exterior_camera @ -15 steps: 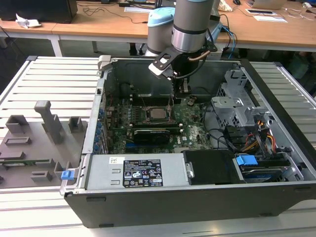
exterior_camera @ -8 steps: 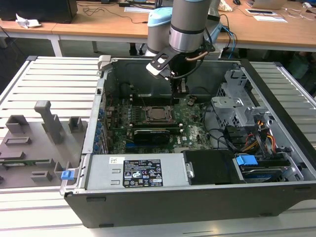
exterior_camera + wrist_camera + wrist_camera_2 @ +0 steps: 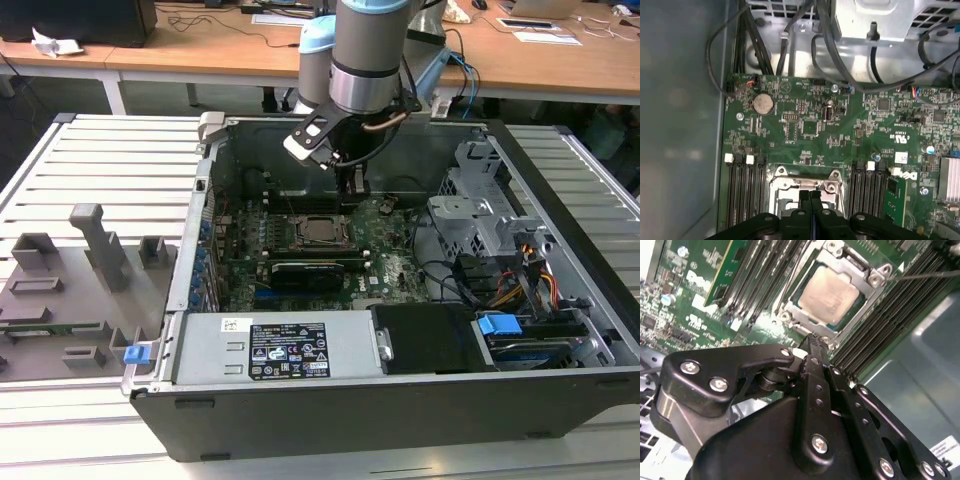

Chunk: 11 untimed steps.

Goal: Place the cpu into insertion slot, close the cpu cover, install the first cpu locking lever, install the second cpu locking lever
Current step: 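Close the cpu cover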

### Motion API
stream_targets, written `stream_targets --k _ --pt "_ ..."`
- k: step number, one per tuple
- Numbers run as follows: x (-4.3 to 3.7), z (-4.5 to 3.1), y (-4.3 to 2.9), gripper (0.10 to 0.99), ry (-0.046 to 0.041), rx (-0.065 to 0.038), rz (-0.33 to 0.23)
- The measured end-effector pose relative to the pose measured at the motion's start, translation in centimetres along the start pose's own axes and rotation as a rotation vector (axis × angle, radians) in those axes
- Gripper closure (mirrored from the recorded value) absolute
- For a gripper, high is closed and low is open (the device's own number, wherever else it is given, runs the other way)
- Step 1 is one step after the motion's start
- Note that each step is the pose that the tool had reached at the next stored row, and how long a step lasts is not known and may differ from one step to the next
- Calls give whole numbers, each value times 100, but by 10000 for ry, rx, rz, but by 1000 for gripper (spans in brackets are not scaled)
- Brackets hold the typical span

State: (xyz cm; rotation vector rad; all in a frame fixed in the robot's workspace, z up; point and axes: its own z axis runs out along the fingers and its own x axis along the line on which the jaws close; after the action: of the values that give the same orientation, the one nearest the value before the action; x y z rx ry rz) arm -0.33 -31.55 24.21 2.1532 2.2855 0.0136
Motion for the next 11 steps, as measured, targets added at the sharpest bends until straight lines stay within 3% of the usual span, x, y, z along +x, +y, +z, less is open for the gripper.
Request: stream_targets --k 6,11 --pt "11 9 -176 980 3 -2 -11" --pt "13 106 -224 980 2 -1 -81"
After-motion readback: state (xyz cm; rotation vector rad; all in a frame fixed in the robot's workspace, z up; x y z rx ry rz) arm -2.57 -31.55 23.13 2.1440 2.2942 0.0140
